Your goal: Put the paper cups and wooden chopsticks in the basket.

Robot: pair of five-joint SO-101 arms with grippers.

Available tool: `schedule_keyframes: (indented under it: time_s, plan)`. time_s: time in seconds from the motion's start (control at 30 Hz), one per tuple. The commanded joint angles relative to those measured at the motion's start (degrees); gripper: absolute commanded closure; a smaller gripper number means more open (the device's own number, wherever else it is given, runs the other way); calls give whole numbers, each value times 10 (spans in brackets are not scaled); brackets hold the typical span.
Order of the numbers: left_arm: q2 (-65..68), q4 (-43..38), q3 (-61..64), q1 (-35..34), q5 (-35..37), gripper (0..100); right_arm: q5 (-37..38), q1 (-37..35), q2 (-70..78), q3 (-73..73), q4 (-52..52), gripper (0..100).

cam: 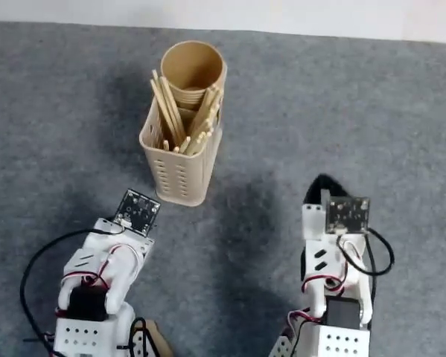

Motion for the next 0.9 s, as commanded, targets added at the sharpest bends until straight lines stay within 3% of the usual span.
schedule_keyframes:
  time_s: [0.0,0.4,0.87]
  plan:
    - [-2,-5,10,8,-3,769,2,7,-2,81,92,994]
    - [-2,-5,10,8,-3,769,5,7,-2,80,358,994]
    - [-2,-5,10,8,-3,769,5,14,-4,80,387,994]
